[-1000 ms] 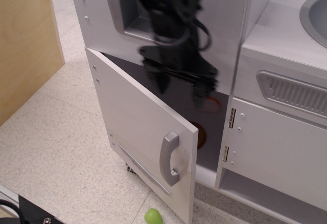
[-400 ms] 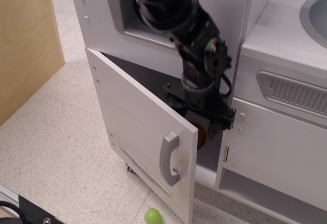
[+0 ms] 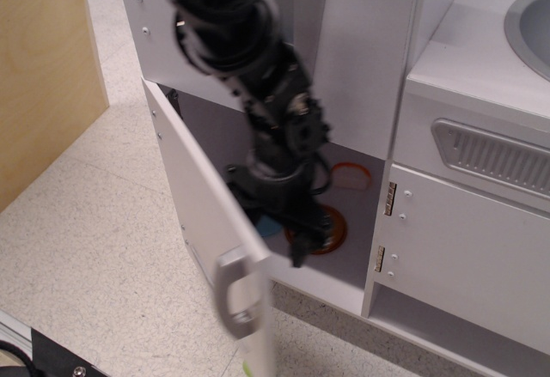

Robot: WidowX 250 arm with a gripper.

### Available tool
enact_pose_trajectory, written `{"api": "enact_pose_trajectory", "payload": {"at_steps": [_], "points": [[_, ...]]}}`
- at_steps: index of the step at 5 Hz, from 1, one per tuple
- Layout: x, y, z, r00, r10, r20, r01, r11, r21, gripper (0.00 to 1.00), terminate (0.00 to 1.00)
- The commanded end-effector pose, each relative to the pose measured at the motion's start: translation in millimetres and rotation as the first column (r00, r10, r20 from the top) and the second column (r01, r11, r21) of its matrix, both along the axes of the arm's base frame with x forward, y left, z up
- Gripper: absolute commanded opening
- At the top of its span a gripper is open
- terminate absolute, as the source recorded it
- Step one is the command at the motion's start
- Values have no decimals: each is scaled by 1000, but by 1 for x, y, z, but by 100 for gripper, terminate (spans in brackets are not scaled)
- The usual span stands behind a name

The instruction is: Open low fridge

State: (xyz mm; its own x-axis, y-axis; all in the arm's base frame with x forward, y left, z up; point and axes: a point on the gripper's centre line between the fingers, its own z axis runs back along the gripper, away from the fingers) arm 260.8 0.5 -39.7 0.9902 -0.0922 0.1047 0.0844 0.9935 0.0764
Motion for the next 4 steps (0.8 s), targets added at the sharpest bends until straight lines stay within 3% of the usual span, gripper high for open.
{"api": "enact_pose_trajectory", "payload": {"at_steps": [1,4], "points": [[-35,50,10,1000,-27,15,26,998,61,100,0],[-63,132,21,999,34,18,-36,985,170,100,0]]}}
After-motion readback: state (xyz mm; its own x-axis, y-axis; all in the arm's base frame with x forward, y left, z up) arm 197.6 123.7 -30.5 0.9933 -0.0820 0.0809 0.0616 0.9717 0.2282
